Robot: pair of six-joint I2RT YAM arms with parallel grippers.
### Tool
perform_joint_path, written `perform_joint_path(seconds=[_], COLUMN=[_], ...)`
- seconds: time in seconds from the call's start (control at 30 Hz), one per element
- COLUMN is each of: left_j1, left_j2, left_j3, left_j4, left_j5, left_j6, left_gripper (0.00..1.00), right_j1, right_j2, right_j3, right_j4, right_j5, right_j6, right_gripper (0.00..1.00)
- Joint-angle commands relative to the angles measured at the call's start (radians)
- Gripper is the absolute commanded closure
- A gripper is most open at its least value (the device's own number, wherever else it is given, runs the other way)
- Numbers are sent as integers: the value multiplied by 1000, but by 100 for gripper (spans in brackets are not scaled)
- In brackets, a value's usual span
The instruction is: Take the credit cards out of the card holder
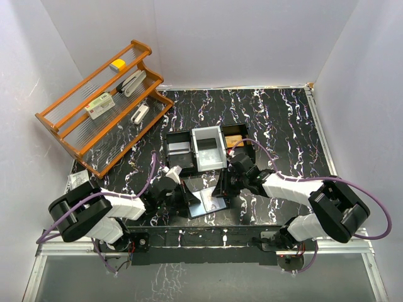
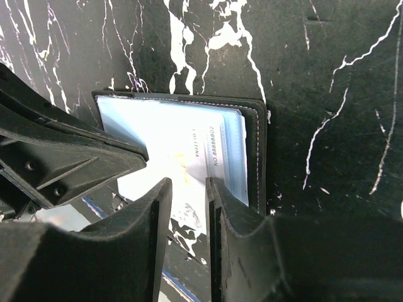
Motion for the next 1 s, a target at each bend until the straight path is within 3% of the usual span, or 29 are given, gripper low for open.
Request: perform_joint_path(seconds=[0.0,0.4,0.67,0.97], left_j1=[1,1,1,0], left_j2=[-22,-76,-125,-164], left_j3=[-3,42,59,83], left_j4=[-21,-121,-204,-306], left_j5=[-16,-39,-64,-77], left_j6=[18,38,63,89], left_gripper=[100,88,95,91], right_j1=[2,20,63,102], right_j2=[-6,34,15,49], right_j3=[56,207,222,248], right_j4=[-149,-257,-282,-289], right_j5=[53,96,169,187], right_j6=[-83,-144,-138,-137], right_gripper=[72,66,66,65])
